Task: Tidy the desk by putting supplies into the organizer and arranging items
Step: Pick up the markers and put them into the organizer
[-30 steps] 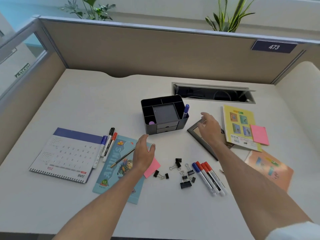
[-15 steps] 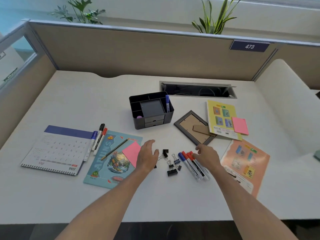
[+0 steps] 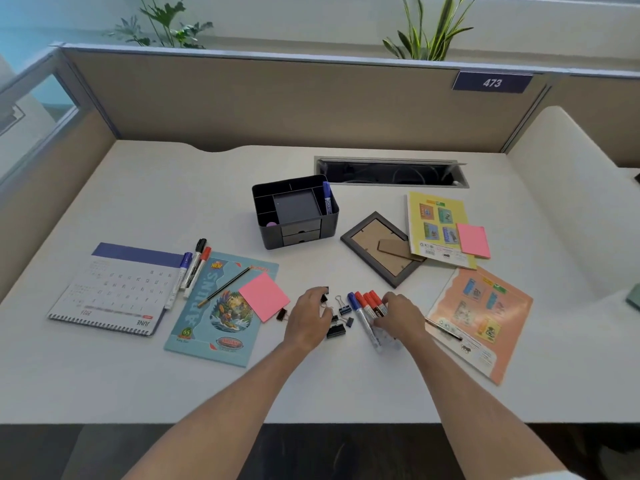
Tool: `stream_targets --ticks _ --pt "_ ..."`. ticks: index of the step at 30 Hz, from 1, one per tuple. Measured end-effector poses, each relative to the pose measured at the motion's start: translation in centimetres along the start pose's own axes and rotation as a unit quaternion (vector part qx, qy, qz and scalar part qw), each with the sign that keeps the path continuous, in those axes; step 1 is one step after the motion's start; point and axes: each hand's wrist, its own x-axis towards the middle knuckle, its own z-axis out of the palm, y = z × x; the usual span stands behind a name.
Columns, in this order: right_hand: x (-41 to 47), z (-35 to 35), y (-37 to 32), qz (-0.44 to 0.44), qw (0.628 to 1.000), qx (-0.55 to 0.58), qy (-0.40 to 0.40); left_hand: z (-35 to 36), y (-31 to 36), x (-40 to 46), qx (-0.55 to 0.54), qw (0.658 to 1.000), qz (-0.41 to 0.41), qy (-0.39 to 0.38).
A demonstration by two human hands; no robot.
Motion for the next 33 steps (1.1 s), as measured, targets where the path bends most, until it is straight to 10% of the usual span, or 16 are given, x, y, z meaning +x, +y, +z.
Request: stream_targets --ticks 33 --pt "5.1 -8.2 -6.2 -0.03 0.971 0.22 0.087 -3.9 0.6 4.4 -0.016 1.0 -0.008 0.022"
